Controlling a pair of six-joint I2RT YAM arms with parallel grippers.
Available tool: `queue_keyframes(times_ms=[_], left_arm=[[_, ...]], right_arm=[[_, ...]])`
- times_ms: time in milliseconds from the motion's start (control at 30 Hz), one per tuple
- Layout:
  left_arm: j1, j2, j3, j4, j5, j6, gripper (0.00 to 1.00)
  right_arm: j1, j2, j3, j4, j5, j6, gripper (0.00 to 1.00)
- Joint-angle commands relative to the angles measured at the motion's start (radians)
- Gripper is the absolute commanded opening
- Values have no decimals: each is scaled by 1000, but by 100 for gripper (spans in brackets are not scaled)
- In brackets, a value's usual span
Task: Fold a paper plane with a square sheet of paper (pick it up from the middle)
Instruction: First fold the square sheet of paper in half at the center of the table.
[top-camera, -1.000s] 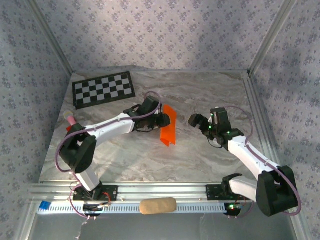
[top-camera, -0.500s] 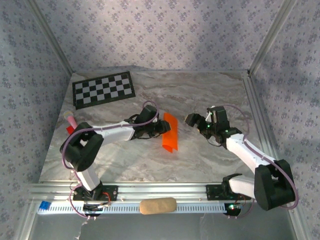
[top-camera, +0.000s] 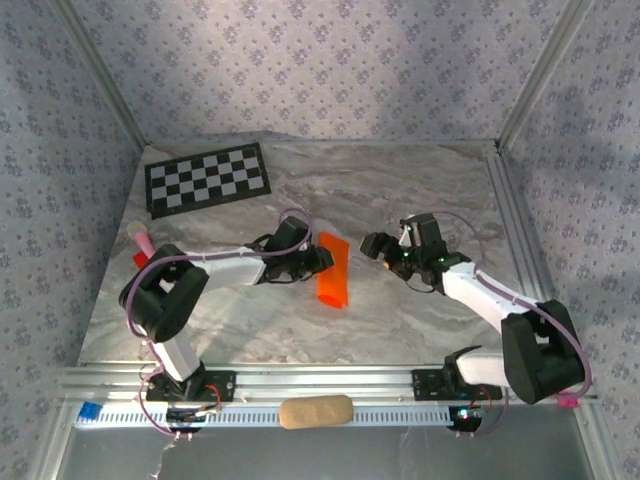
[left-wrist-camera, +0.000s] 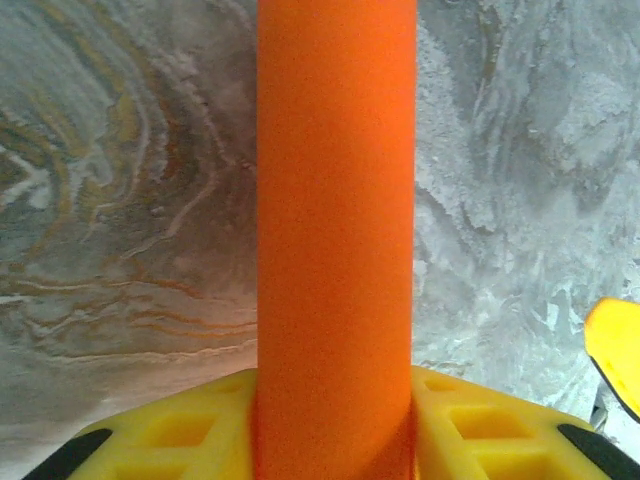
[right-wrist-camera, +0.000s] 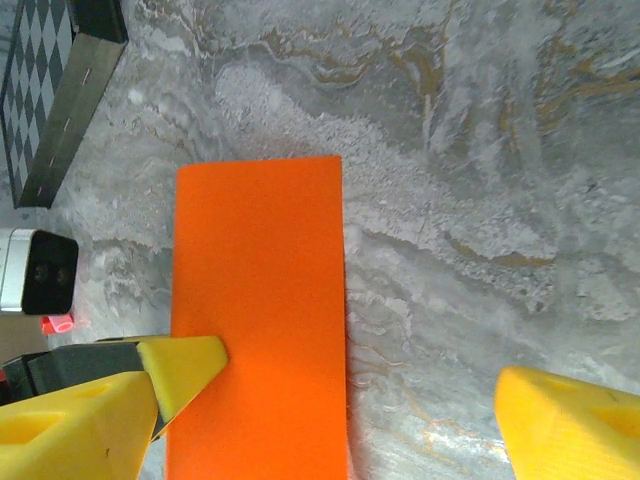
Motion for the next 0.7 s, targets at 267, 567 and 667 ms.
queue_keyframes(times_ms=[267, 567, 667], left_arm=[[-20, 4, 6, -107, -118, 74, 44], [-20, -30, 26, -176, -177, 128, 59], [-22, -47, 36, -214, -211, 153, 60]], right_arm=[[41, 51, 50, 14, -10, -26, 88], [53, 67, 63, 6, -13, -36, 88], [57, 77, 68, 7, -18, -39, 88]])
